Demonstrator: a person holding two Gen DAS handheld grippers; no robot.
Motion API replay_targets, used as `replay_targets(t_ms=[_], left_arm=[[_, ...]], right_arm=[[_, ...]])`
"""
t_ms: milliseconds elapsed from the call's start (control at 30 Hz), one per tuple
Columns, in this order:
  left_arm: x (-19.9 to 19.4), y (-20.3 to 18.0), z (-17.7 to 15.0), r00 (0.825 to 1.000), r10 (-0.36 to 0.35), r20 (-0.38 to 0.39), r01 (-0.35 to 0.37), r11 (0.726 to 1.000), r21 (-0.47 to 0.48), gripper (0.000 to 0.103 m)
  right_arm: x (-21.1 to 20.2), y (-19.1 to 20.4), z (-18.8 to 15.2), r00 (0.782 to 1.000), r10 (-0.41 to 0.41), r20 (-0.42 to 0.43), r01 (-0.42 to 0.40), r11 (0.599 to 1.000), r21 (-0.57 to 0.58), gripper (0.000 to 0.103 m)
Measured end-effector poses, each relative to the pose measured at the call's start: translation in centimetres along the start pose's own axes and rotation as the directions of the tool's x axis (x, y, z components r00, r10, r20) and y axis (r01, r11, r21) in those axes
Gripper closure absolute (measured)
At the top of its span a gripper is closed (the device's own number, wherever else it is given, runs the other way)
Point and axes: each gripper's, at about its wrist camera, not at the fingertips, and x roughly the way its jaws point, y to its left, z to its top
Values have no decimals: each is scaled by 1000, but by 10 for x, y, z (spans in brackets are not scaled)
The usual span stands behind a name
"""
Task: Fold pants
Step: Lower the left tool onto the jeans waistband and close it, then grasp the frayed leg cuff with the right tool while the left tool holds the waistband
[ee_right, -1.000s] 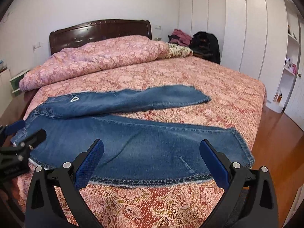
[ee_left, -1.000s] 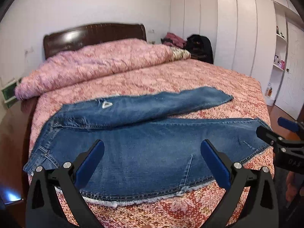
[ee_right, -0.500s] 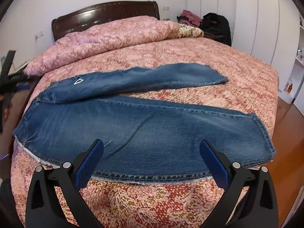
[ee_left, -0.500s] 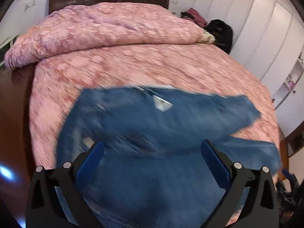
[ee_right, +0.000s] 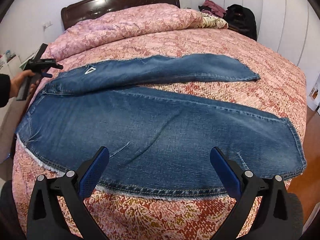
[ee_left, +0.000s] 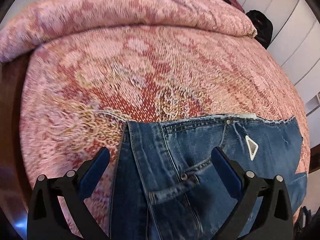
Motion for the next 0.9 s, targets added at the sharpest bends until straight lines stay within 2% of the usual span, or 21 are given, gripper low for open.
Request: replay_targets(t_ms=[267, 433, 467, 533, 567, 633, 733, 900], left_arm=[[28, 10, 4, 996, -60, -66, 60, 998, -9, 2], [26, 13, 8, 991, -117, -67, 113, 992, -53, 4], [25, 13, 7, 989, -133, -64, 130, 990, -58, 8], [23, 11, 7, 991, -114, -63, 111, 993, -47, 41], [23, 10, 7, 993, -97, -66, 94, 995, -44, 48], [21, 12, 5, 995, -76, -59, 73, 996, -48, 69], [14, 17, 0, 997, -74, -33, 72, 996, -51, 73], [19, 6, -11, 1000, 29, -4, -29, 999, -34, 73]], right_arm=[[12, -1, -3, 999, 3, -44, -2, 1000, 11, 3], [15, 0, -5, 999, 12, -53, -12, 1000, 9, 3], [15, -1, -5, 998, 13, -55, -12, 1000, 10, 3], [17, -2, -5, 998, 11, -60, -10, 1000, 14, 3], [18, -4, -5, 998, 11, -61, -10, 1000, 20, 3], [17, -5, -5, 998, 10, -58, -9, 1000, 24, 3], [17, -7, -5, 998, 16, -57, -14, 1000, 27, 3], [17, -9, -4, 998, 24, -53, -22, 999, 35, 3]])
